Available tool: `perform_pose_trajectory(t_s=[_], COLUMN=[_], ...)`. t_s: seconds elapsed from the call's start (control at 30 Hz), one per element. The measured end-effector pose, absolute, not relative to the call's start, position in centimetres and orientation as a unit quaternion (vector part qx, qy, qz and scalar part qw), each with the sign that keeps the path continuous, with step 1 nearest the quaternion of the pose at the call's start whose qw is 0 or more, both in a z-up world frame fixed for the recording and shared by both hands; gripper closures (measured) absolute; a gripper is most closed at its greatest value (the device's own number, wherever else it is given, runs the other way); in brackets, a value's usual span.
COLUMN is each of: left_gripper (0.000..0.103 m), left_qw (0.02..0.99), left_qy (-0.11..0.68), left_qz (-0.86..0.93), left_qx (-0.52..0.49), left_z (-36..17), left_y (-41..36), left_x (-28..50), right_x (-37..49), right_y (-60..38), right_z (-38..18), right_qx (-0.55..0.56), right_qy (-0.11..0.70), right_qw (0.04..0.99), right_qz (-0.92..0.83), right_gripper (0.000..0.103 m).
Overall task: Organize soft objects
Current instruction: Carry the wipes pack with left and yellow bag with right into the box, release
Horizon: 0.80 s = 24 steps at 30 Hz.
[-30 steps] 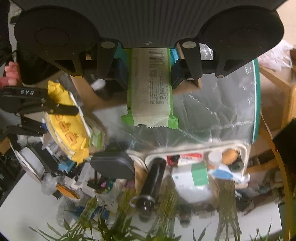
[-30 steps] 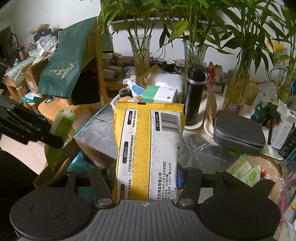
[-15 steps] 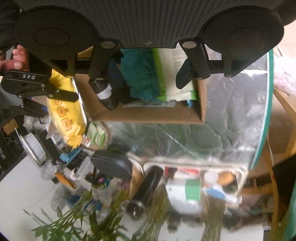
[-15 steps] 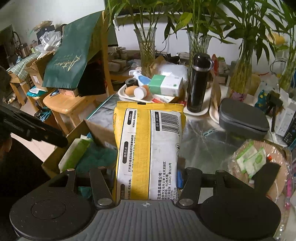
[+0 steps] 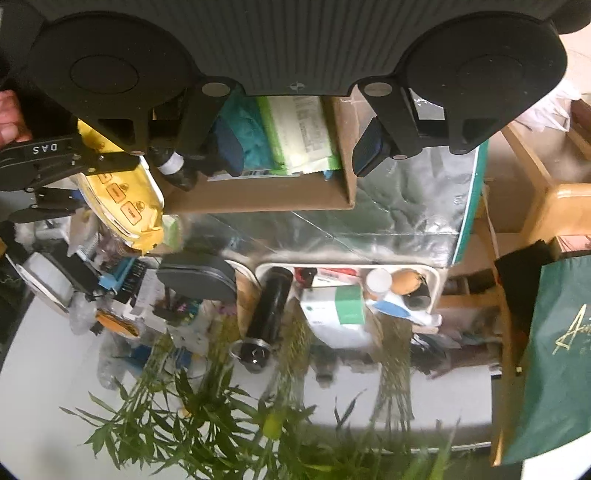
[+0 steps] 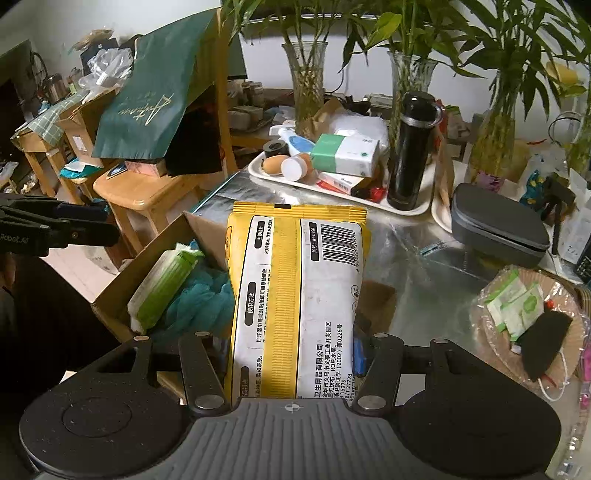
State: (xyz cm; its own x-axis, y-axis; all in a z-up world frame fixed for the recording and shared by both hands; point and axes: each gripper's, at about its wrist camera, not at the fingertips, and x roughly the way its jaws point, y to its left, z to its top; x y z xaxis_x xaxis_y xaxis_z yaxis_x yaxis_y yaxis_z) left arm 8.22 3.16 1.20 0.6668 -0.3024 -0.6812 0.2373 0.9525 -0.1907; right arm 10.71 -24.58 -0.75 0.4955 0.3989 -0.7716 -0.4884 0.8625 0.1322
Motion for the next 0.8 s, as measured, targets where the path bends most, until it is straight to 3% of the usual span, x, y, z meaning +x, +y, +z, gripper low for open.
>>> perform_pose_trajectory(t_s=[0.3,0.4,0.47,0.57,0.63,0.8], left_gripper=[0.038,0.038,0.037,0.025,0.024,0.02], left_qw=[0.918,0.921,0.922,0.925,0.928,0.931], left_qy=[0.366,0.361,0.358,0.352,0.346,0.337], left_qz=[-0.144,-0.145,-0.146,-0.14,-0.139,-0.141], left_qx=[-0.038,-0.032,-0.023,-0.022,-0.019,-0.008], left_z=[0.5,0.4,0.4,0.4,0.4,0.7], left_y=[3.8,3.7,3.5,3.5,3.5,3.1], left_x=[7.3,7.1,7.0,6.6,6.2,5.6], right_x=[11.3,11.5,11.4,11.3,11.0,9.9], right_y=[-22.1,-20.7,-20.4,-20.5,-20.7,-21.7], right_z=[1.3,0.5,-0.1,-0.7,-0.9,-0.6], right_qx=[-0.089,-0.13,-0.139,-0.13,-0.125,-0.108], right_qy=[0.404,0.406,0.402,0.406,0.401,0.386], right_qw=[0.864,0.854,0.858,0.861,0.868,0.881], right_qz=[0.287,0.298,0.29,0.277,0.267,0.252], right_gripper=[0.043,0.032,0.013,0.007,0.0,0.0])
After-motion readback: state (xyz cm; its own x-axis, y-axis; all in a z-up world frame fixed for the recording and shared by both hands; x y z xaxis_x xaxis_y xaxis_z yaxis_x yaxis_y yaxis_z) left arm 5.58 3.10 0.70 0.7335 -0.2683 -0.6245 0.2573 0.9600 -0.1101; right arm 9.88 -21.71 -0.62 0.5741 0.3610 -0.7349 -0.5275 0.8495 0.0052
